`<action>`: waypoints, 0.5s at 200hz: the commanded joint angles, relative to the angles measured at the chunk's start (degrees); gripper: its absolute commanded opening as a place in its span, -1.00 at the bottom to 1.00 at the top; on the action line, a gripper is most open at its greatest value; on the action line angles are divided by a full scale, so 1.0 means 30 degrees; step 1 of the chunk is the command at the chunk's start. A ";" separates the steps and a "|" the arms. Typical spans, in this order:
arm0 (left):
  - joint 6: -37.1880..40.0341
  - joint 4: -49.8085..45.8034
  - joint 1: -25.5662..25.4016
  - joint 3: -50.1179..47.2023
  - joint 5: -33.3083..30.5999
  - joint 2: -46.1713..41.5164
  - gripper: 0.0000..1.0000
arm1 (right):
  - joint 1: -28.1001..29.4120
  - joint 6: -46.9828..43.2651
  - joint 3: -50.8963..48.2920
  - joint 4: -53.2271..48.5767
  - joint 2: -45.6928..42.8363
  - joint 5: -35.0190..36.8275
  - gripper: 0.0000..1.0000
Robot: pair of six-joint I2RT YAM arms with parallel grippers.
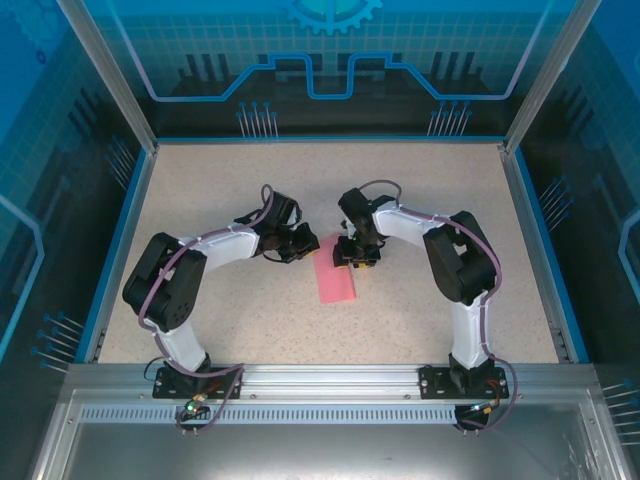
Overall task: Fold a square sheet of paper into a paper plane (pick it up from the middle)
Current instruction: Hold the square sheet of paper at the center of the table.
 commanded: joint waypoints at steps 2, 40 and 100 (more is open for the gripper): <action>-0.0323 0.0067 -0.0022 -0.0246 0.0206 0.0439 -0.81 | 0.0764 0.0049 -0.1164 0.0898 0.2886 0.0740 0.07; -0.0305 0.0021 -0.0011 -0.0246 0.0221 0.0539 -0.83 | 0.0822 -0.0336 -0.0905 0.0588 0.3071 0.0983 0.07; -0.0156 -0.0379 -0.0056 0.0100 0.0389 0.0869 -0.83 | 0.0912 -0.0582 -0.0597 0.0422 0.3410 0.1029 0.08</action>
